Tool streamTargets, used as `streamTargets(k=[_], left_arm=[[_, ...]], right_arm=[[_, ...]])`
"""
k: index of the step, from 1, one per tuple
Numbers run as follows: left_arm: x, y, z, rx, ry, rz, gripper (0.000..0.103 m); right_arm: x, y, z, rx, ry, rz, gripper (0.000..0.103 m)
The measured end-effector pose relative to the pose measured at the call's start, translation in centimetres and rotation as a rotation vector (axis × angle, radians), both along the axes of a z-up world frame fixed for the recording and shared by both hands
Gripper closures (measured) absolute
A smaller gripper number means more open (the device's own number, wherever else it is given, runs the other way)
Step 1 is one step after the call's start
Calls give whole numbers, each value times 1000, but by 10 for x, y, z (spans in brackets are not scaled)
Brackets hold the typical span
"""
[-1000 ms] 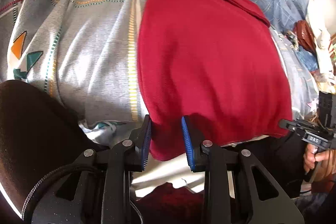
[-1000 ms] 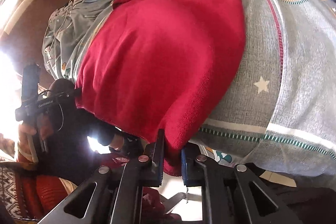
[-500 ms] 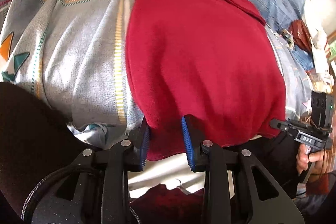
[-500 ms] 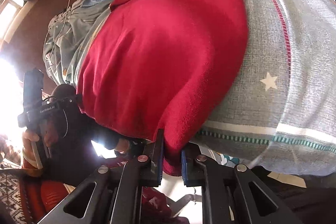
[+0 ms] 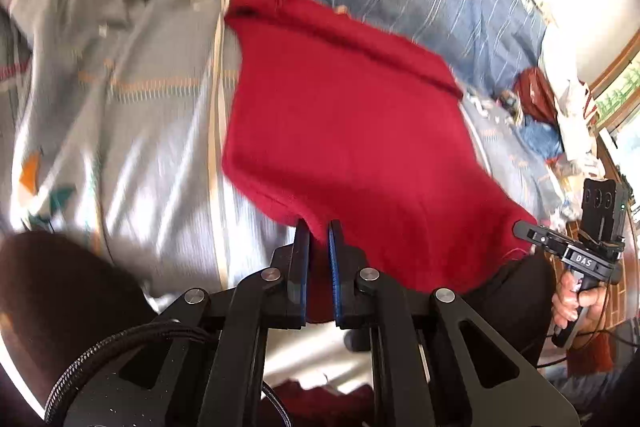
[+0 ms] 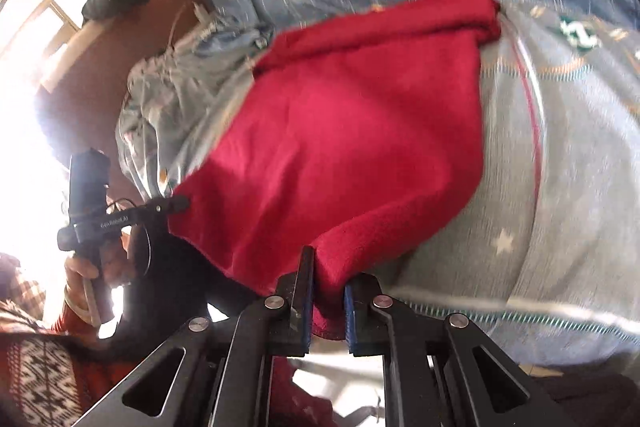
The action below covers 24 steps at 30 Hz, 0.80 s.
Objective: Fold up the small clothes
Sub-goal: 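Close both grippers on the hem end of the red sweater, then lift the held hem with both grippers and fold it over toward the collar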
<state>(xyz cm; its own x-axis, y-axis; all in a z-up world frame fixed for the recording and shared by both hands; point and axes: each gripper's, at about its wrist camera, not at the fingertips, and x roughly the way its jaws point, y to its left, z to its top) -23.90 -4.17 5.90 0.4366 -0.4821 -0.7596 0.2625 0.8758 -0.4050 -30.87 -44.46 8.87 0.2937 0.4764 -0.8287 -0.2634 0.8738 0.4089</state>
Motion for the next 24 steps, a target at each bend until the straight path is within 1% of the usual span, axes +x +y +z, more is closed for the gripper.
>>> streamTargets(k=[2, 6, 11, 15, 18, 21, 24], left_arm=[[6, 1, 13, -13, -46, 16, 95], [21, -3, 23, -6, -94, 33, 96], [30, -5, 25, -4, -112, 35, 96], [30, -5, 12, -23, -42, 0, 96], [23, -9, -4, -7, 11, -20, 96], [17, -10, -22, -18, 79, -23, 96], [12, -10, -32, -8, 111, -11, 96]], right_arm=[[5, 0, 10, 14, -39, -19, 92], [21, -1, 26, 38, -113, -59, 92], [38, -3, 39, 50, -175, -99, 92], [43, -1, 42, 45, -181, -90, 92], [44, -1, 32, 37, -152, -85, 92], [44, -4, 23, 40, -129, -93, 92], [43, -6, 22, 46, -126, -99, 92]])
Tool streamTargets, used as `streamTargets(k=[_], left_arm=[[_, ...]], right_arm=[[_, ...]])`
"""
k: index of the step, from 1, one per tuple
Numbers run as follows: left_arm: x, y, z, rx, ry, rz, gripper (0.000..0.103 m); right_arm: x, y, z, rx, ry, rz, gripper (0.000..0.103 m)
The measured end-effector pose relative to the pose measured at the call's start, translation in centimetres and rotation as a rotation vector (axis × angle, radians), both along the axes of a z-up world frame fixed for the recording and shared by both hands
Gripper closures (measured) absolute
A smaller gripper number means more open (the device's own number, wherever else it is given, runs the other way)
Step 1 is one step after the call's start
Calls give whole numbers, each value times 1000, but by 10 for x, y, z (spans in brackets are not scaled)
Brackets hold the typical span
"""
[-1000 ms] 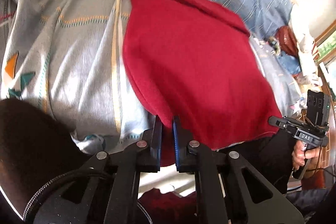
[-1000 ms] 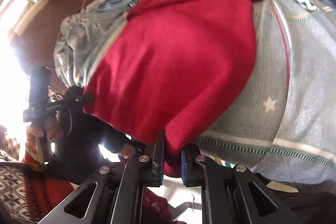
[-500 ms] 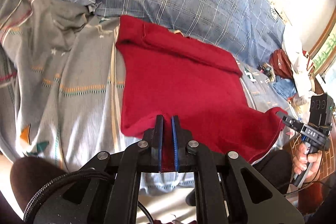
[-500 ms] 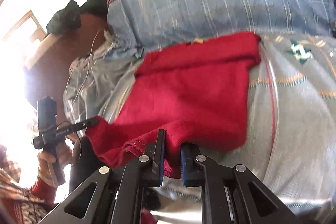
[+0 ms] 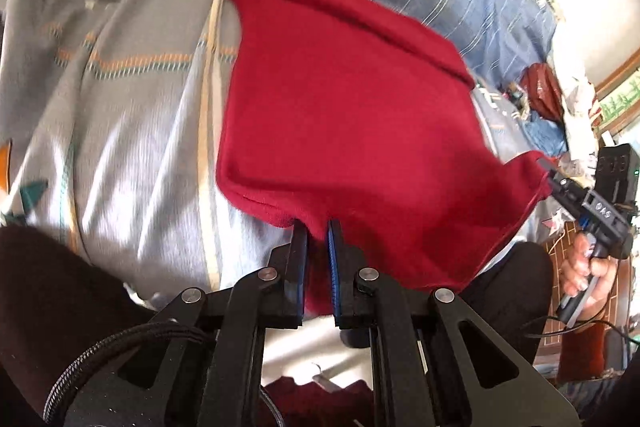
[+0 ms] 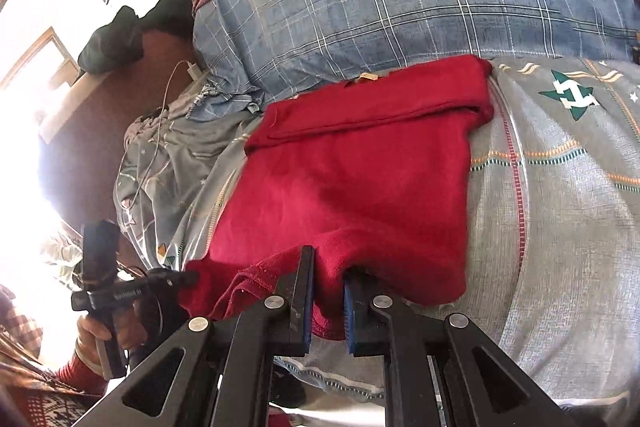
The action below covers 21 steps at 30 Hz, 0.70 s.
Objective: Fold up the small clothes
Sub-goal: 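Lift the held hem with both grippers and fold it over toward the collar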
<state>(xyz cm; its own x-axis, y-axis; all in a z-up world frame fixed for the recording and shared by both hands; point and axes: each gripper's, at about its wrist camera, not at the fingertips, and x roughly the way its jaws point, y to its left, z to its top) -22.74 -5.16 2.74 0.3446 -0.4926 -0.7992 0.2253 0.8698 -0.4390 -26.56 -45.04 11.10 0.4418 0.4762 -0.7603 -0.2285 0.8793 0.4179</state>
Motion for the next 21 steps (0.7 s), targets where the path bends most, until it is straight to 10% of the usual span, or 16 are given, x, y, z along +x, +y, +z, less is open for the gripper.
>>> streamTargets(k=[12, 18, 21], left_arm=[[-7, -6, -16, -46, 54, 40, 79], [-10, -7, -13, -121, -10, 48, 44], [-5, -2, -21, -154, 20, 85, 44]], right_arm=[[-1, 1, -1, 8, 5, -8, 92], [-2, -1, -2, 8, 11, -10, 92], [-2, -5, -4, 16, 15, -16, 92]])
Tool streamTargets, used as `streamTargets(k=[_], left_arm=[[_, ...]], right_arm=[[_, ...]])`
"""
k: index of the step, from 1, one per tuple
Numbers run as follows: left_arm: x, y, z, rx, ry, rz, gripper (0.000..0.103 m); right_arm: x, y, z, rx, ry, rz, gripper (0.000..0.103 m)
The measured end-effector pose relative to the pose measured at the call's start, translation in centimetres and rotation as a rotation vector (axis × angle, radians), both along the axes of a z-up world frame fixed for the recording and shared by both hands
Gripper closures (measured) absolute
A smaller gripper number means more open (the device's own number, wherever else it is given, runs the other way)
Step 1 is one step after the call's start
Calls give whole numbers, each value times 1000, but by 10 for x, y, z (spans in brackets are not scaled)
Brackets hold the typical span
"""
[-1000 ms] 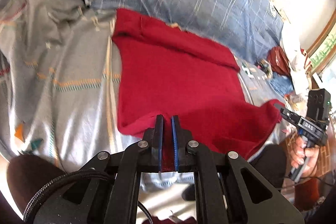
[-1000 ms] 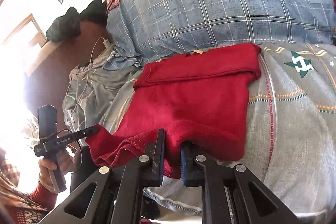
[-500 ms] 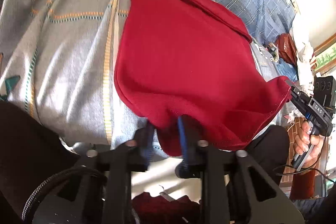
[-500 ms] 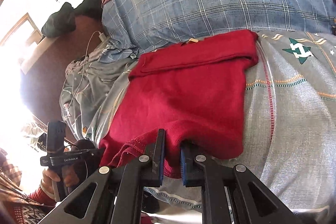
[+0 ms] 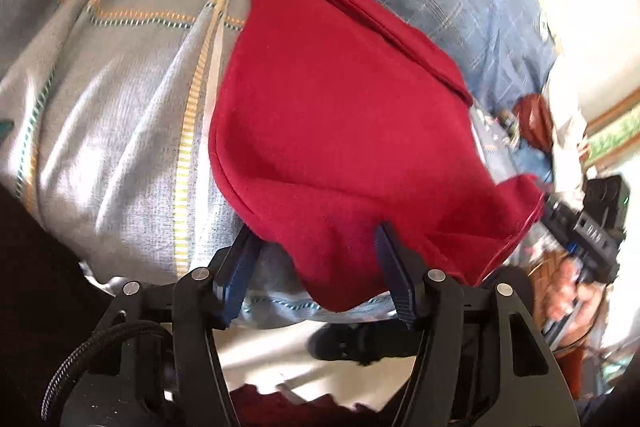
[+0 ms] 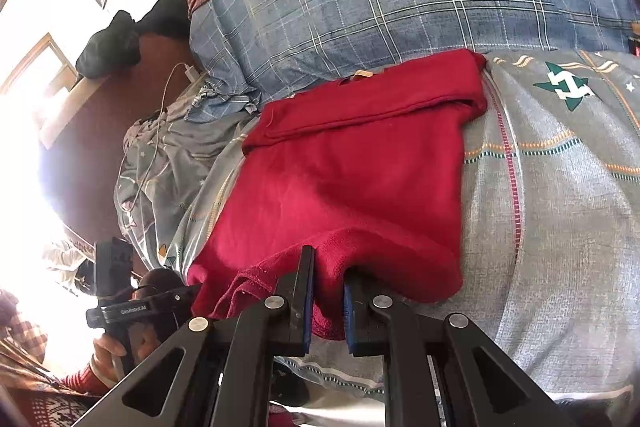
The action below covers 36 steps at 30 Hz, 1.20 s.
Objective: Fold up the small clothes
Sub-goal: 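Lift the held hem with both grippers and fold it over toward the collar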
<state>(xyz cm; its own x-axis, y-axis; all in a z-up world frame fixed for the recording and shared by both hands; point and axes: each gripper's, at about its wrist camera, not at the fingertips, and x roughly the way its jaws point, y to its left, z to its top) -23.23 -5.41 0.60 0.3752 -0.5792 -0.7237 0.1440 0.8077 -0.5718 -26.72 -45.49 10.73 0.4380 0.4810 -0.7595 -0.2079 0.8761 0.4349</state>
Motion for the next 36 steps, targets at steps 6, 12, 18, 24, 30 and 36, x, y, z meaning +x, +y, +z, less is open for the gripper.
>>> streamTargets(k=[6, 12, 18, 24, 30, 36], left_arm=[[3, -9, 3, 25, -23, -26, 56], [-2, -12, 13, 67, -52, -74, 91], [6, -5, 49, 62, -153, -68, 95], [35, 5, 78, 63, -253, -6, 96], [82, 5, 109, 97, -368, 39, 96], [140, -4, 122, 129, -396, 95, 96]], right_arm=[[2, 1, -2, 1, 6, 2, 92], [0, 2, -1, 1, 5, 4, 92], [1, 2, 6, -2, -10, 5, 92], [16, 4, 21, -2, -64, 1, 92], [48, 10, 36, -55, -131, -8, 92], [95, 12, 44, -101, -189, -49, 92]])
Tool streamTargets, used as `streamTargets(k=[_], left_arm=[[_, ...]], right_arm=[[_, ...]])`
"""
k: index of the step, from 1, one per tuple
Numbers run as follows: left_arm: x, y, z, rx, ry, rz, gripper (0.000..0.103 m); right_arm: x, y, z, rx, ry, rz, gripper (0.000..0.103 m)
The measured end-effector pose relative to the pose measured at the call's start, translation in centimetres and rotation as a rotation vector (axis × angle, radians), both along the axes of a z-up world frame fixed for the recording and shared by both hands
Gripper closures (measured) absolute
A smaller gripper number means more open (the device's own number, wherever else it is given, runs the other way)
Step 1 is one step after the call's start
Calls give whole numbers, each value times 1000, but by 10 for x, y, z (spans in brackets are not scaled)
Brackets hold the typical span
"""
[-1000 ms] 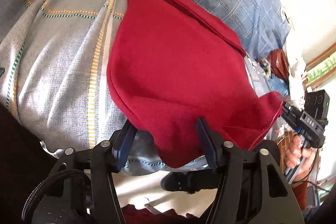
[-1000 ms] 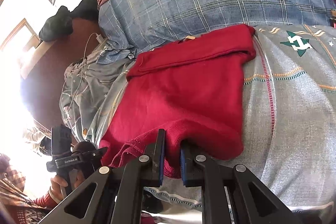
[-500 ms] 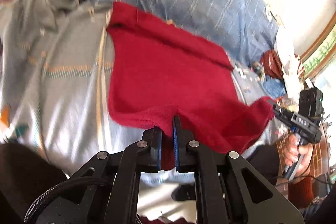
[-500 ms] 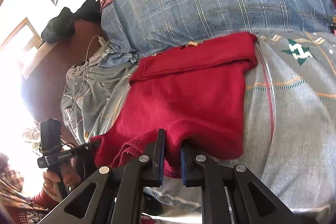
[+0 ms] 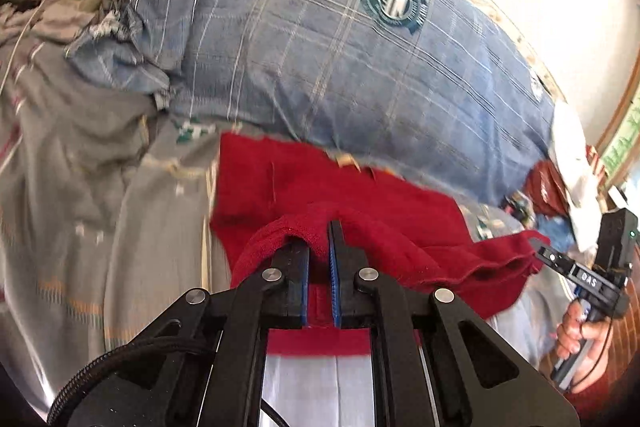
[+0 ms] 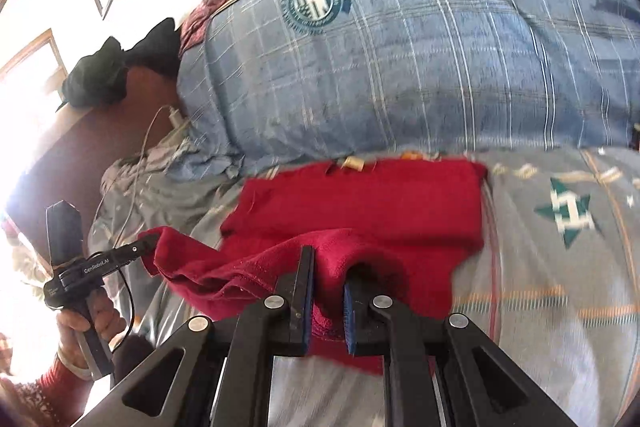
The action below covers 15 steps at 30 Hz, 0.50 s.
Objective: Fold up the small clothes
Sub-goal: 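Lift the held hem with both grippers and fold it over toward the collar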
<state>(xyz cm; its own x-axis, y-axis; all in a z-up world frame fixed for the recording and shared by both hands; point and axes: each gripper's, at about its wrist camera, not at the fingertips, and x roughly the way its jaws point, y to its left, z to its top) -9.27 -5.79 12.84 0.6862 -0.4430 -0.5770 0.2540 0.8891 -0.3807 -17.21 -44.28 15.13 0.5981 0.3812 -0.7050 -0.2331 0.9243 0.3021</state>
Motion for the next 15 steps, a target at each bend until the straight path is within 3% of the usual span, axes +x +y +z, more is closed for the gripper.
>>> streamTargets(k=[6, 15], left_arm=[[60, -24, 1, 77, -16, 25, 96], [143, -45, -35, 150, 81, 59, 96]], right_arm=[[52, 7, -7, -71, -28, -31, 92], [133, -3, -46, -79, 41, -91, 92]])
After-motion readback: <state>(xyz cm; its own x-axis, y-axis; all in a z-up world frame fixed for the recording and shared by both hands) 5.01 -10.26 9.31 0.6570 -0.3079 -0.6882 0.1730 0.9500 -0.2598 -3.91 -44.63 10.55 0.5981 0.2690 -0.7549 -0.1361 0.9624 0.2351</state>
